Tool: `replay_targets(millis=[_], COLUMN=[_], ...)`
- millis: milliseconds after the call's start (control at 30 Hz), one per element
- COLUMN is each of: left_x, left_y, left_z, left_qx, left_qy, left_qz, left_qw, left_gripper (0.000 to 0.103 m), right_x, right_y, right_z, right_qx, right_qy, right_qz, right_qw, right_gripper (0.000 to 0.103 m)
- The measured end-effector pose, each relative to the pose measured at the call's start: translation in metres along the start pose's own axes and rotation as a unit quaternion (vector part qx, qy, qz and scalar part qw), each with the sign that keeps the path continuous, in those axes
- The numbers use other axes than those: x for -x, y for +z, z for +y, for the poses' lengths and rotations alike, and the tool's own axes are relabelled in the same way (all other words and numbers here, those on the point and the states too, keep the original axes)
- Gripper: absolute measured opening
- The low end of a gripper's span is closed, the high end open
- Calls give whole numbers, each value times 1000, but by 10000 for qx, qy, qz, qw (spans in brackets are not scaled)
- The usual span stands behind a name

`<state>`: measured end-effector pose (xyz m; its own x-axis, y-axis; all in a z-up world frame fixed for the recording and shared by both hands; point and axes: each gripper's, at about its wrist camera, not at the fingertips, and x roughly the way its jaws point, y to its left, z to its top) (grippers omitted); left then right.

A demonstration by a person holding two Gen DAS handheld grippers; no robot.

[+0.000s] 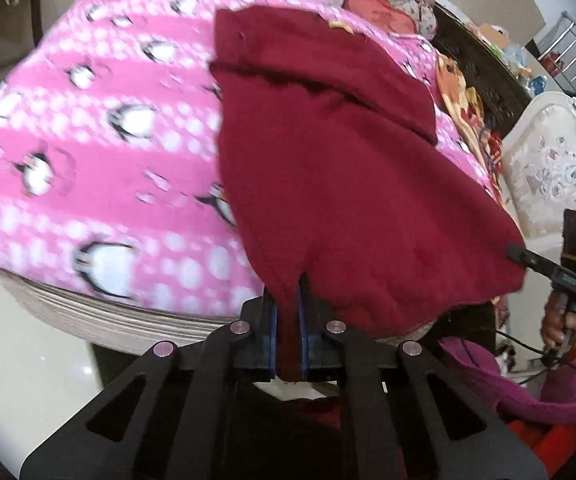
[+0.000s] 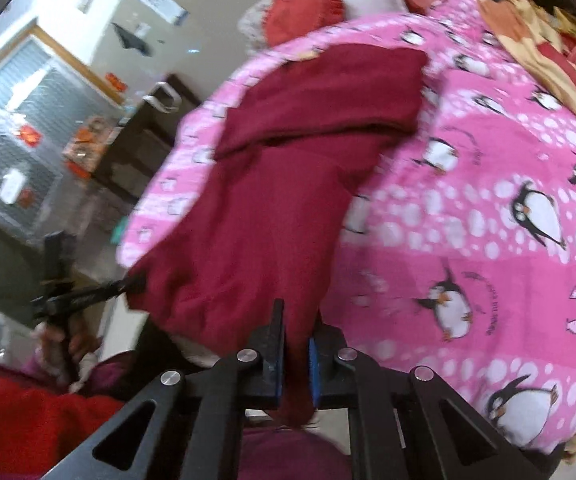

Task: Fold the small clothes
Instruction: 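Grasp the hem end of the dark red strip with both tools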

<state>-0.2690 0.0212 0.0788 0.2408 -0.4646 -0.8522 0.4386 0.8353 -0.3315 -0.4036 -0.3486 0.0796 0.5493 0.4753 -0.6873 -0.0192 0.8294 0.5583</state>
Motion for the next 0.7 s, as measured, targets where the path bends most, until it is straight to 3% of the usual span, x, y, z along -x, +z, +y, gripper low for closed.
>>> replay_targets(millis=[100, 233, 333, 367, 400, 467, 567, 600, 700], left_x=[-4, -36, -39, -39, -41, -45, -54, -56, -61], left_y=[-8, -25, -26, -24, -23, -20, -20, -20, -22], left_z=[11, 21, 21, 21, 20, 20, 19, 20, 22], left_qx=[103, 414, 418, 393, 376, 420, 527, 570, 688], left_qy=[85, 135, 102, 114, 94, 73, 71, 88, 36], left_qz=[134, 558, 568, 563, 585, 624, 716, 741, 769], left_qw=[9998, 9975, 9975, 9976, 9975, 9971, 9960, 9956, 9947], left_gripper=[7, 6, 6, 7, 7, 7, 10, 13, 13], right_x=[-10, -46, -58, -58, -58, -58, -65, -65, -65], right_y=[-8, -24, -30, -30, -29, -30, -33, -34, -36], right_z=[3, -10, -17, -20, -21, -25, -30, -31, -25], right_qx=[-26, -166, -247, -333, -399, -537, -621, -611, -344], right_qy=[92, -239, -401, -338, -301, -223, -254, -274, -303], right_qz=[123, 620, 803, 786, 759, 620, 695, 711, 753], right_qw=[9999, 9976, 9957, 9958, 9959, 9964, 9953, 9952, 9961], right_gripper=[8, 8, 11, 22, 44, 52, 49, 36, 10])
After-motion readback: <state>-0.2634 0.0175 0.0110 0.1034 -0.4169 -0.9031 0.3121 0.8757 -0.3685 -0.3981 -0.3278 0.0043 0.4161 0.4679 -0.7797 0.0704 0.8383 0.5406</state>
